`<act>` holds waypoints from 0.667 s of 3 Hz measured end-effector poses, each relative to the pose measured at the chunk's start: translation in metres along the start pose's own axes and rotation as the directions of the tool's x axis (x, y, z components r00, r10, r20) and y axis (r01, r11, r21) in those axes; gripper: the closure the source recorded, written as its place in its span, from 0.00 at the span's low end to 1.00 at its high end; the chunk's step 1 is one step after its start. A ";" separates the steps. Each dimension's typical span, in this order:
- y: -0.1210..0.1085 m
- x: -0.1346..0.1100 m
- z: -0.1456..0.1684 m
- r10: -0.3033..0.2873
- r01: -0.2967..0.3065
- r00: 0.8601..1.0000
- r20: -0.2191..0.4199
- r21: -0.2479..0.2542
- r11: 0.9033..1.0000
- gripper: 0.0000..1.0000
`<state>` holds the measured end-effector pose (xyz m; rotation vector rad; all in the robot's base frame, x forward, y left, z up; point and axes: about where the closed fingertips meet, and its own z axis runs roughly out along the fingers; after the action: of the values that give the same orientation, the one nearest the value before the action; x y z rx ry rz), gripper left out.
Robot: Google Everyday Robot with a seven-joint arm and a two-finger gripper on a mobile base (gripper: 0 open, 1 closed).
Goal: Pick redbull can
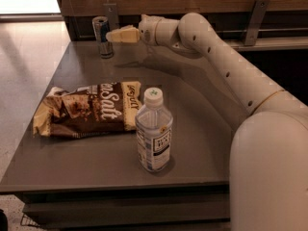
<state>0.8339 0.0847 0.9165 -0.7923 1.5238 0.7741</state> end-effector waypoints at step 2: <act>0.018 0.005 0.039 -0.035 0.036 0.999 0.010 -0.076 0.996 0.00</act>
Offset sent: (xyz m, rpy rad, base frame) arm 0.0099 0.0472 -0.0029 -0.0118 -0.0540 0.0968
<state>0.8398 0.1267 0.9090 -0.8691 1.4762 0.8123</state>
